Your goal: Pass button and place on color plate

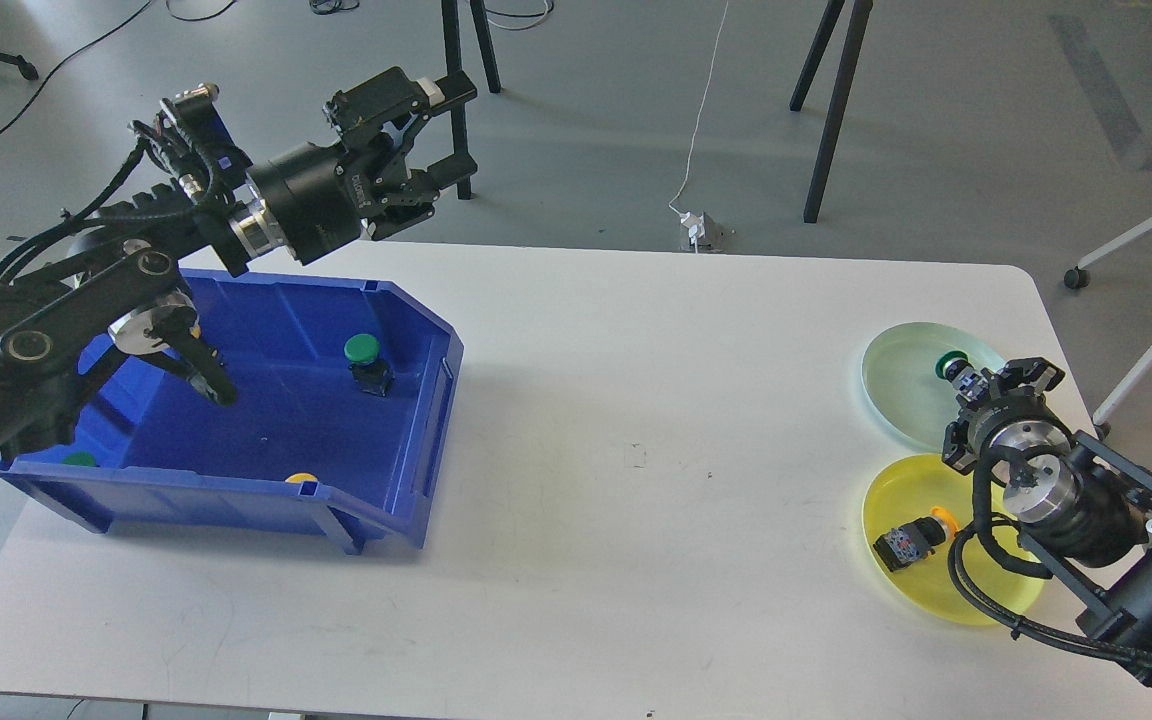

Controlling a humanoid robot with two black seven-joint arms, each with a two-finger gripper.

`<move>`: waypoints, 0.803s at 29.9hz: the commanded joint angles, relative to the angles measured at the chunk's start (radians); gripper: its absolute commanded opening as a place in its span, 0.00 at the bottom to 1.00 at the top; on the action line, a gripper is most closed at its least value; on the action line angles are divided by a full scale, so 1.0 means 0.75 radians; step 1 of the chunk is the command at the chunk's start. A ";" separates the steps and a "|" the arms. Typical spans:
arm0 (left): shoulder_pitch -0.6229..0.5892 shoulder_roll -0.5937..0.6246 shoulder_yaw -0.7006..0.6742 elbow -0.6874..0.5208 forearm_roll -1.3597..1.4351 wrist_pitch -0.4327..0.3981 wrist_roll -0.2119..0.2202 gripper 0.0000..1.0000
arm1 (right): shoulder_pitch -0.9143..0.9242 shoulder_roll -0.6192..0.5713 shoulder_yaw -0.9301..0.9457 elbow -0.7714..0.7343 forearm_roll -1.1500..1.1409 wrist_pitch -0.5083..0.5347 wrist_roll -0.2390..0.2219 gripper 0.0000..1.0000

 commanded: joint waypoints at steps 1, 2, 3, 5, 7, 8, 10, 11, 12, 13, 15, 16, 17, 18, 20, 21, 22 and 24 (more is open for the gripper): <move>0.008 0.000 0.000 0.006 -0.039 0.000 0.000 0.98 | 0.006 0.002 0.067 0.027 0.008 0.000 -0.001 0.98; 0.008 0.000 0.000 0.020 -0.064 0.000 0.000 0.98 | 0.004 0.002 0.089 0.048 0.006 0.032 -0.003 0.98; 0.008 0.000 0.000 0.037 -0.088 0.000 0.000 0.98 | 0.004 0.000 0.106 0.068 0.006 0.058 -0.003 0.98; 0.008 -0.015 0.000 0.059 -0.133 0.000 0.000 0.98 | 0.006 -0.016 0.118 0.113 0.006 0.120 -0.003 0.98; 0.010 -0.023 0.000 0.082 -0.178 0.000 0.000 0.98 | 0.008 -0.024 0.149 0.177 0.000 0.220 -0.001 0.98; 0.010 -0.025 0.000 0.090 -0.197 0.000 0.000 0.98 | 0.008 -0.031 0.183 0.203 0.000 0.287 0.003 0.98; 0.016 -0.025 -0.004 0.104 -0.240 0.000 0.000 0.98 | 0.015 -0.041 0.233 0.210 0.000 0.428 0.009 0.98; 0.020 -0.025 -0.004 0.110 -0.262 0.000 0.000 0.99 | 0.023 -0.047 0.235 0.210 0.000 0.496 0.015 0.98; 0.022 -0.025 -0.004 0.117 -0.289 0.000 0.000 0.99 | 0.041 -0.053 0.235 0.208 0.000 0.571 0.030 0.98; 0.026 -0.023 -0.006 0.119 -0.321 0.000 0.000 0.99 | 0.059 -0.065 0.227 0.208 -0.002 0.645 0.044 0.98; 0.028 -0.017 -0.025 0.143 -0.411 0.000 0.000 0.99 | 0.084 -0.098 0.190 0.206 -0.002 0.770 0.077 0.98; 0.032 -0.013 -0.035 0.167 -0.462 0.000 0.000 0.99 | 0.094 -0.112 0.170 0.206 -0.002 0.829 0.093 0.98; 0.040 -0.011 -0.043 0.202 -0.517 0.000 0.000 0.99 | 0.109 -0.129 0.149 0.203 -0.004 0.899 0.115 0.98; 0.049 -0.010 -0.045 0.241 -0.567 0.000 0.000 0.99 | 0.123 -0.143 0.125 0.203 -0.004 0.970 0.134 0.98; 0.055 -0.015 -0.047 0.329 -0.630 0.000 0.000 0.99 | 0.133 -0.167 0.084 0.203 -0.004 1.125 0.150 0.98; 0.057 -0.023 -0.047 0.376 -0.655 0.000 0.000 0.99 | 0.137 -0.182 0.071 0.199 0.004 1.217 0.150 0.98; 0.059 -0.025 -0.047 0.409 -0.675 0.000 0.000 0.99 | 0.145 -0.192 0.067 0.195 0.010 1.303 0.152 0.98; 0.073 -0.029 -0.049 0.448 -0.710 0.000 0.000 0.99 | 0.168 -0.200 0.065 0.167 0.020 1.303 0.161 0.98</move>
